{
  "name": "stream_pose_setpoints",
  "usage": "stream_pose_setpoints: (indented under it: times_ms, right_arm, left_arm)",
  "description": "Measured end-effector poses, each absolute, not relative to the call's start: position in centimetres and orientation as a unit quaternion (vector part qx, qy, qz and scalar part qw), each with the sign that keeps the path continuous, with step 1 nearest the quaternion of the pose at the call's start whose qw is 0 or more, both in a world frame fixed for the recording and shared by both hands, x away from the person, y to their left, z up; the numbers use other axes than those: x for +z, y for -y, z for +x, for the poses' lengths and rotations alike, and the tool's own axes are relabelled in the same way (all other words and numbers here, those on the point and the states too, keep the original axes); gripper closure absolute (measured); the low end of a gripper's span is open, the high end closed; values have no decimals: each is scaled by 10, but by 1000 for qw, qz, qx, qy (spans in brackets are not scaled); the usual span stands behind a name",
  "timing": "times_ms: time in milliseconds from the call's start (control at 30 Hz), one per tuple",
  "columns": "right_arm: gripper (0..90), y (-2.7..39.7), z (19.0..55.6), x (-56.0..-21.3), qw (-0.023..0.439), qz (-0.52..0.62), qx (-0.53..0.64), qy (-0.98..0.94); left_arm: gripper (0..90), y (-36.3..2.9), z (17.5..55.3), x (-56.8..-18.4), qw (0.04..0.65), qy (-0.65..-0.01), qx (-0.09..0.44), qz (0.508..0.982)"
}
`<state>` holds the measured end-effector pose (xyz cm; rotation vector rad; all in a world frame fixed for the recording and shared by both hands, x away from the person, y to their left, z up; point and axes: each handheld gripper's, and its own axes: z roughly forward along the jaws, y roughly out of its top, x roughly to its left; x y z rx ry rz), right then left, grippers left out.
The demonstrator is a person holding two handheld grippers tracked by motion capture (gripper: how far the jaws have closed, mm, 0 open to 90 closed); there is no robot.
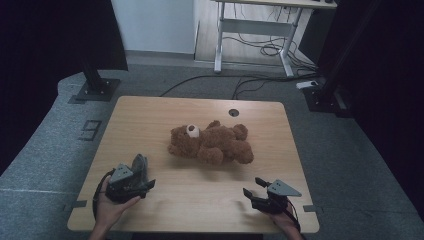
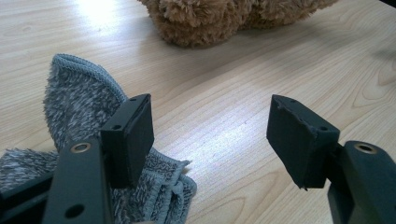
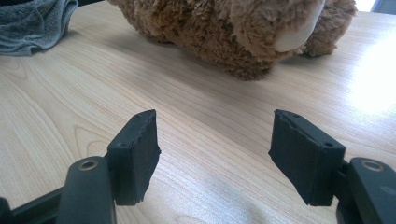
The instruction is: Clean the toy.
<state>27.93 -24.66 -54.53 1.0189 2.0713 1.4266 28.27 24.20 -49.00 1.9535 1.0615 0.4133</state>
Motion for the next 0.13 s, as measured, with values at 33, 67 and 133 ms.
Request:
stream_pose_setpoints:
  times_ms: [33, 67, 133]
  right_arm:
    - [319, 247, 279, -545, 213, 367, 514, -746]
    - [318, 246, 279, -545, 213, 367, 514, -745]
    - [317, 246, 279, -545, 213, 366, 514, -746]
  left_arm:
    - [321, -242, 283, -490, 427, -425, 165, 781]
    - [321, -242, 282, -490, 428, -425, 165, 781]
    - [321, -242, 282, -490, 427, -425, 164, 781]
